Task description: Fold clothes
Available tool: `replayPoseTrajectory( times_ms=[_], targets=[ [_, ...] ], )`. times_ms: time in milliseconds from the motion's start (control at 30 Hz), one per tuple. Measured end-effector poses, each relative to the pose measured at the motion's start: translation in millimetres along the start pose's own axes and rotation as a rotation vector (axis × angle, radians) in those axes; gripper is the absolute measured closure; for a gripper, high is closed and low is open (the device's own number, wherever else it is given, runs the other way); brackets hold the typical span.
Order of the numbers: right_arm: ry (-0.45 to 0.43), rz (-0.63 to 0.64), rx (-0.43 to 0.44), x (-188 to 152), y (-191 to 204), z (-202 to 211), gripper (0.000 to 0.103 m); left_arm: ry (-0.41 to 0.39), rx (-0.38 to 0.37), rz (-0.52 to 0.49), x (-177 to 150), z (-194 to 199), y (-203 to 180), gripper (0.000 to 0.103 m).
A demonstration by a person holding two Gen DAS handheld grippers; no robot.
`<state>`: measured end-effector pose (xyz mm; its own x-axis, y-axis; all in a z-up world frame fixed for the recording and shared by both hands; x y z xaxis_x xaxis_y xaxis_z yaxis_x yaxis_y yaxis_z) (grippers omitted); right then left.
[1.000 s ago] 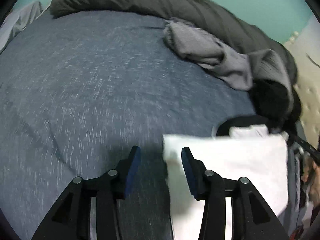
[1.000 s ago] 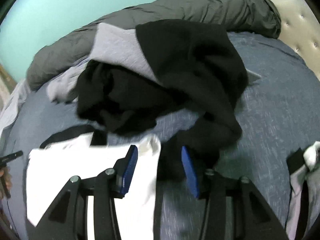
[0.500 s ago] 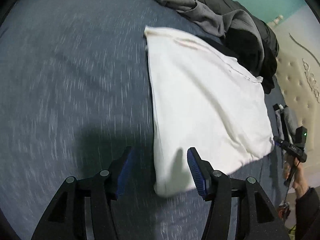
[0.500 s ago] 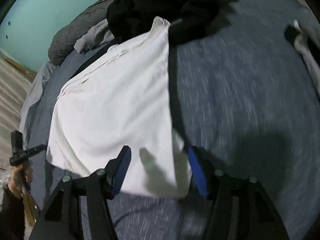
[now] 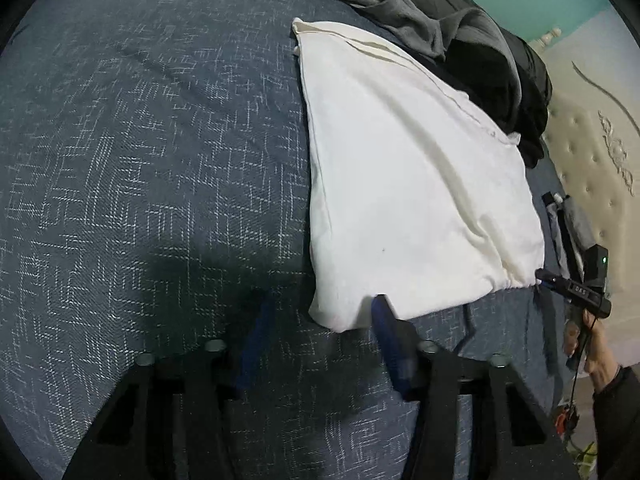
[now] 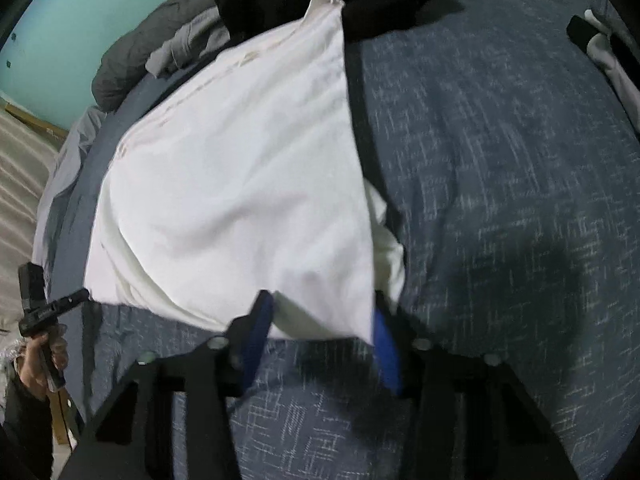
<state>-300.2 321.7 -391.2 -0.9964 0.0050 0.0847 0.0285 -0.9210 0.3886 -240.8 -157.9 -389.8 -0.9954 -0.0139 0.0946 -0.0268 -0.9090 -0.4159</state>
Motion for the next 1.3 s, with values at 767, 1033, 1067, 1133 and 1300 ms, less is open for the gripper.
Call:
replayPoseTrajectory(
  times_ms=[767,1033,1067,1133,1300],
  targets=[
    [-0.048,0.061,-0.014,-37.4,-6.1,80.9,0.101,-0.061,0.023,-0.061,-35.7,66.8,-2.8,0.100],
    [-0.019,0.091,-0.029,-63.1,2.0,82.1,0.101,-0.031,0.039,-0.072,-82.1,72.5,1.2,0.100],
    [-0.013,0.097,-0.031,-68.9,4.4,82.4,0.101,-0.029,0.041,-0.074,-88.7,73.1,0.6,0.100],
    [0.000,0.109,-0.034,-80.5,9.1,83.0,0.101,-0.023,0.045,-0.080,-102.5,74.4,-0.8,0.100],
    [0.038,0.131,-0.032,-122.7,8.7,85.3,0.101,0.001,0.055,-0.113,-144.8,78.9,-9.2,0.100]
  ],
)
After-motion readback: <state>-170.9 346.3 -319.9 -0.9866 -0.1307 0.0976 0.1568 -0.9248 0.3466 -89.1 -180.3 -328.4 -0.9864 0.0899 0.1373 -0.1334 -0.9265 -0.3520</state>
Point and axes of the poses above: each gripper's, at about its wrist camera, not at the fingertips, and z roughly against the way its jaws point, y to its left, x to its top, the point moved 10 cm from there along -z, roughly the way its jaws point, and after that the axes turned 14 degrees about y, right-handed, at the moved point
